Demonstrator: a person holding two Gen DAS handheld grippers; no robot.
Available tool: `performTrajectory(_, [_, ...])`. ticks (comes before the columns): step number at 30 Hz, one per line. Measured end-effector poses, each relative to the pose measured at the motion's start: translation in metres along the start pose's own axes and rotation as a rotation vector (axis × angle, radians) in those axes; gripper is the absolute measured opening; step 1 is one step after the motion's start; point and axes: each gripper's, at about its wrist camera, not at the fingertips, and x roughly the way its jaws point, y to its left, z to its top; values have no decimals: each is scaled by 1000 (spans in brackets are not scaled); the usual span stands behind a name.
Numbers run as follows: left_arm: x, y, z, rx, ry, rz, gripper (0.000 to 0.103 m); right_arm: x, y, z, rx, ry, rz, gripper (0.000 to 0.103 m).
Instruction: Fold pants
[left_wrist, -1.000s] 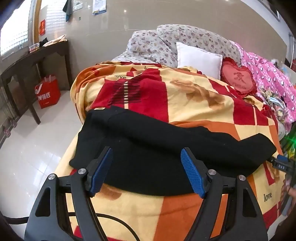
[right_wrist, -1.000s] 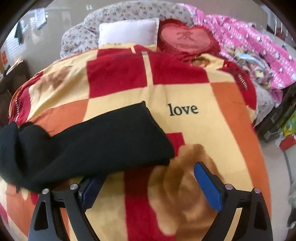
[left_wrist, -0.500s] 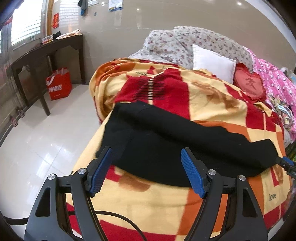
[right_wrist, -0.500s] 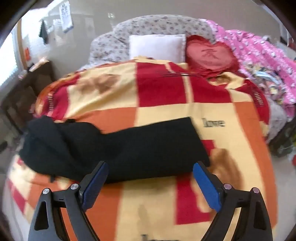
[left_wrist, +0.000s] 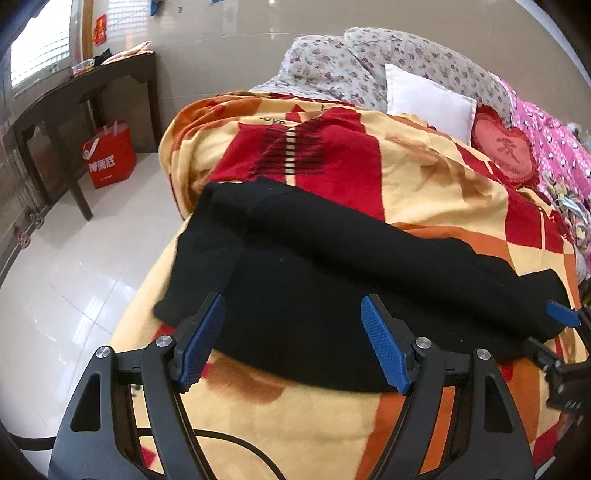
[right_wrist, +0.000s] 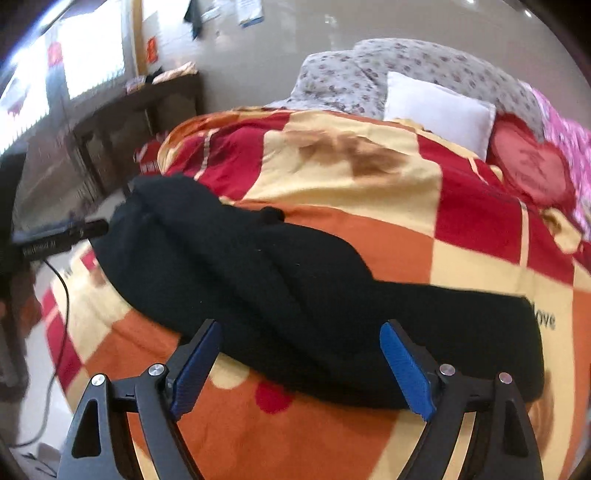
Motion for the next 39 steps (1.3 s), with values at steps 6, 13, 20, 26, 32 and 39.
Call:
performTrajectory(6, [3,-11,3,17,-7,-4,76,7,9,5,-18,0,16,86])
performTrajectory(13, [3,-16,3,25,-7,-6,76,6,5,3,6,0,-3,86])
performTrajectory(20, [3,-20,3,29,-11,-6,76,6,2,2,24,4,16,86])
performTrajectory(26, [3,-21,3,29,-10,-9,76,6,3,1,32,7,17,86])
performTrajectory(32, [2,-24,0,30,-5,-12,76,6,3,1,36,7,-2,86])
performTrajectory(39, [2,-27,-1,31,-5,-15,76,7,0,1,50,9,-1,86])
